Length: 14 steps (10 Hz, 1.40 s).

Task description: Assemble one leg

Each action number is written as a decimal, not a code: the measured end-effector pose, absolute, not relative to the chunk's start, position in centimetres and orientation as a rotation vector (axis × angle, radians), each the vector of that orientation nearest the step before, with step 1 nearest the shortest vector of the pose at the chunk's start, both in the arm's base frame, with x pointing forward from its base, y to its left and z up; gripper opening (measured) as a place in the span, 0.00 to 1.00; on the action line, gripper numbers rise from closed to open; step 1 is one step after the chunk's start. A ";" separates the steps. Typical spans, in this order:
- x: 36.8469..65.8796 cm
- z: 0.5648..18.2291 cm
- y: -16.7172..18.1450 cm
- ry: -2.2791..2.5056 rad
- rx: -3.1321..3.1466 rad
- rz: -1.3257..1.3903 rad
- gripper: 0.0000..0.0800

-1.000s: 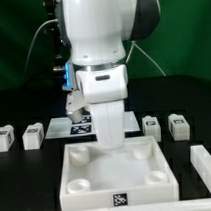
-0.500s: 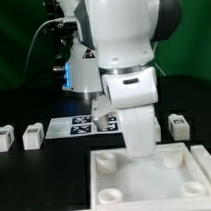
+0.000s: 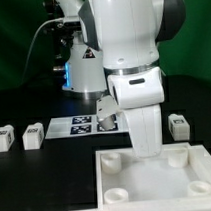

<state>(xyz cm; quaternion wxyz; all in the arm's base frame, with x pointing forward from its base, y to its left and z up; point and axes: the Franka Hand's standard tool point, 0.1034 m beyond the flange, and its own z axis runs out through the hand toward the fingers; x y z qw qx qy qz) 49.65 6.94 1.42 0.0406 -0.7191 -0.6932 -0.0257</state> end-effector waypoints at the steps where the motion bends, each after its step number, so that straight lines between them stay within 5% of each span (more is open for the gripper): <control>1: 49.6 1.4 6.9 -2.121 -2.204 -0.078 0.08; 3: 49.6 1.4 6.9 -2.120 -2.205 -0.077 0.47; 4: 49.6 1.4 6.9 -2.120 -2.205 -0.077 0.47; 5: 49.6 1.4 6.8 -2.119 -2.206 -0.077 0.78; 14: 49.8 2.1 6.1 -2.079 -2.255 -0.078 0.81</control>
Offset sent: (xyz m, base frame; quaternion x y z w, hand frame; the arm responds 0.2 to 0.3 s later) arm 0.0000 0.0000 0.0000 0.0000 0.0000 0.0000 1.0000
